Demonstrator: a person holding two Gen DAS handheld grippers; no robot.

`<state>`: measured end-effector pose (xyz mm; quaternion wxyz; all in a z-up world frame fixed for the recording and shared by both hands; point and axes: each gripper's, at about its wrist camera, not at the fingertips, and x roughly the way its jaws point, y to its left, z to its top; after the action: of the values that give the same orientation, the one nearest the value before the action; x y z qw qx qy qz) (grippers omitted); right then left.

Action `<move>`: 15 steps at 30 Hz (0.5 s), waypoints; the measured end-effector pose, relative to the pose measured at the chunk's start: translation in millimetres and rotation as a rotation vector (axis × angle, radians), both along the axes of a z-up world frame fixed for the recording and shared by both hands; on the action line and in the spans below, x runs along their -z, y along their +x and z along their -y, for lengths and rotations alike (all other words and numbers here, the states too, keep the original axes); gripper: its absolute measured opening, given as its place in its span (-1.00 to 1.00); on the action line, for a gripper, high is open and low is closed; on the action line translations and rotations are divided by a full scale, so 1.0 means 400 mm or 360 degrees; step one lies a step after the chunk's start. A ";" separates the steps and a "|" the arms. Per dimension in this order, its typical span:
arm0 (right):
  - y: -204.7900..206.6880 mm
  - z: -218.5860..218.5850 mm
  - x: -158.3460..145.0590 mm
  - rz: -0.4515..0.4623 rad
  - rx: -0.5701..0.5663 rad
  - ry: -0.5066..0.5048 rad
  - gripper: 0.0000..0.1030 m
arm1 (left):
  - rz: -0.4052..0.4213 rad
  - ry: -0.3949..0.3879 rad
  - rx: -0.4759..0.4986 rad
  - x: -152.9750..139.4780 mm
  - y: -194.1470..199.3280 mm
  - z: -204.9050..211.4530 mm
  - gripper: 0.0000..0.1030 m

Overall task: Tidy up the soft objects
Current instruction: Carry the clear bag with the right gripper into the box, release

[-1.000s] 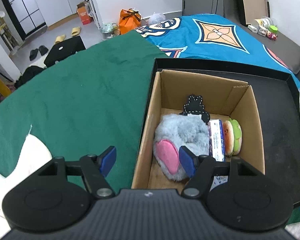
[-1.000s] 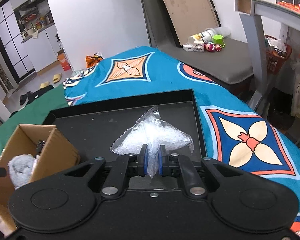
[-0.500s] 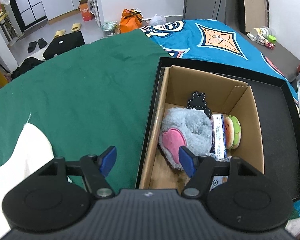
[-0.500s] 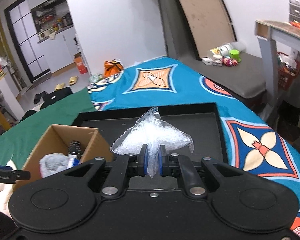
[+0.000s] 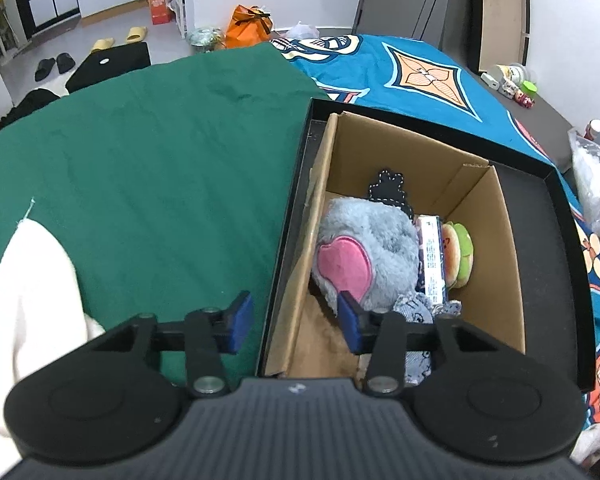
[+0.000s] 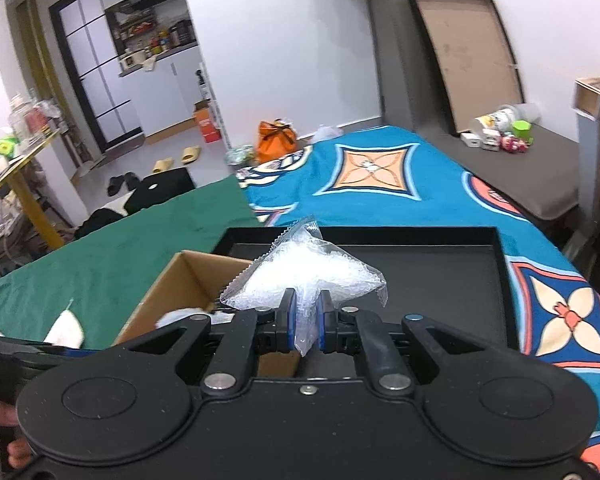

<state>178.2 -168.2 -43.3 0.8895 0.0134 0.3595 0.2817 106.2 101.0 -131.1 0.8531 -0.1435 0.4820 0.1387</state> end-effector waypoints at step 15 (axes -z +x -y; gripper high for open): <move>-0.073 -0.134 -0.018 -0.0050 -0.0232 -0.0008 -0.80 | 0.0010 -0.0177 0.0014 0.009 -0.028 -0.033 -0.63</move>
<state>149.1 -114.6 -36.0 0.8609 -0.0105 0.3742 0.3445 95.0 114.3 -134.7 0.8459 -0.1889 0.4870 0.1075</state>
